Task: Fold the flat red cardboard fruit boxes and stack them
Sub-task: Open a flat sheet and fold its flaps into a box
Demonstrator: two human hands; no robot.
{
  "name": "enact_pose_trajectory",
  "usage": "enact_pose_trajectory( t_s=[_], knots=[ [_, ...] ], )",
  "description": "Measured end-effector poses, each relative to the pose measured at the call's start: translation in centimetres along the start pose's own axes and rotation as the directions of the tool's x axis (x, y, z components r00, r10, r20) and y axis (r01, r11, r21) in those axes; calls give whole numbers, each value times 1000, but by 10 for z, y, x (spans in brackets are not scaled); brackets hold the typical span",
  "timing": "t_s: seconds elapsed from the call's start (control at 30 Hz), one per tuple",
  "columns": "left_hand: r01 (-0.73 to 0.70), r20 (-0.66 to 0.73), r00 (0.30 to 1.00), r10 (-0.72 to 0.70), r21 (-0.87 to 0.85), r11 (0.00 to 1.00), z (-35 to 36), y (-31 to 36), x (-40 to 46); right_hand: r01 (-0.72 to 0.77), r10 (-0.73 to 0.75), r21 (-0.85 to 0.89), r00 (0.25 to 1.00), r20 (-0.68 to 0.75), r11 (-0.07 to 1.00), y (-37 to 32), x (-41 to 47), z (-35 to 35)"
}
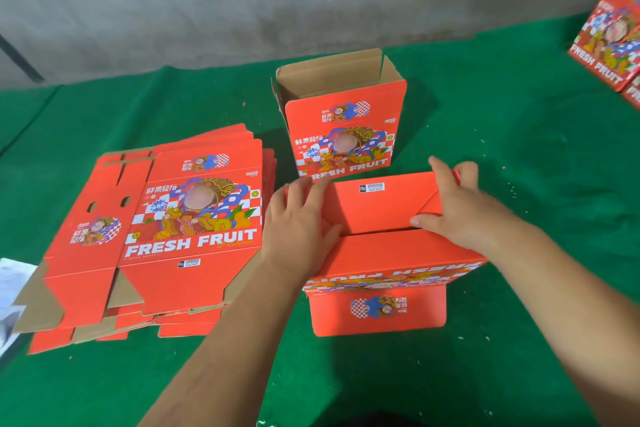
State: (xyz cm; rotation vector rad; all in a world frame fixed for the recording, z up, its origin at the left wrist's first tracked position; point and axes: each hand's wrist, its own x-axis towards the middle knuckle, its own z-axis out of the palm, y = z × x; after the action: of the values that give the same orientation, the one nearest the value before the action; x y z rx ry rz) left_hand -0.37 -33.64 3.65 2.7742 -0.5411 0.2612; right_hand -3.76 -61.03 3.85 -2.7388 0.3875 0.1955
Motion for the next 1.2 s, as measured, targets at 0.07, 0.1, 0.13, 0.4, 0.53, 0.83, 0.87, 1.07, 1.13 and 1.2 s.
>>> enact_pose_trajectory(
  t_s=[0.07, 0.1, 0.13, 0.4, 0.53, 0.83, 0.87, 1.07, 1.13, 1.2],
  knots=[
    [18, 74, 997, -30, 153, 988, 1, 0, 5, 59, -61, -60, 997, -42, 996, -2, -3, 5],
    [6, 115, 993, -33, 228, 974, 1, -1, 9, 106, -108, -47, 993, -38, 993, 0, -5, 7],
    [-19, 157, 987, -27, 284, 959, 0, -2, 13, 151, -151, -19, 988, -13, 988, 4, -6, 6],
    [-448, 330, 867, 374, 186, 874, -17, 5, 30, 254, -254, 21, 966, 37, 967, 19, -12, -15],
    [-509, -88, 860, 503, -66, 858, -30, -2, 23, 212, -159, 258, 965, -209, 943, 21, -19, -20],
    [-33, -218, 962, -164, -690, 723, -37, 10, 42, 612, -597, -178, 595, -539, 771, -34, -66, 10],
    [-49, -255, 955, -152, -641, 766, -37, 11, 40, 585, -605, -185, 692, -395, 790, -37, -64, 13],
    [-465, -133, 880, 456, -42, 884, -29, 16, 11, 354, -370, -220, 928, -35, 909, -36, -35, 9],
    [-277, 103, 957, 273, 29, 960, -19, 13, -2, 367, -396, -256, 915, -73, 894, -39, -36, 13],
    [-136, 114, 986, 123, 116, 984, -11, 5, -10, 372, -408, -259, 907, -103, 891, -40, -38, 16]
  ],
)
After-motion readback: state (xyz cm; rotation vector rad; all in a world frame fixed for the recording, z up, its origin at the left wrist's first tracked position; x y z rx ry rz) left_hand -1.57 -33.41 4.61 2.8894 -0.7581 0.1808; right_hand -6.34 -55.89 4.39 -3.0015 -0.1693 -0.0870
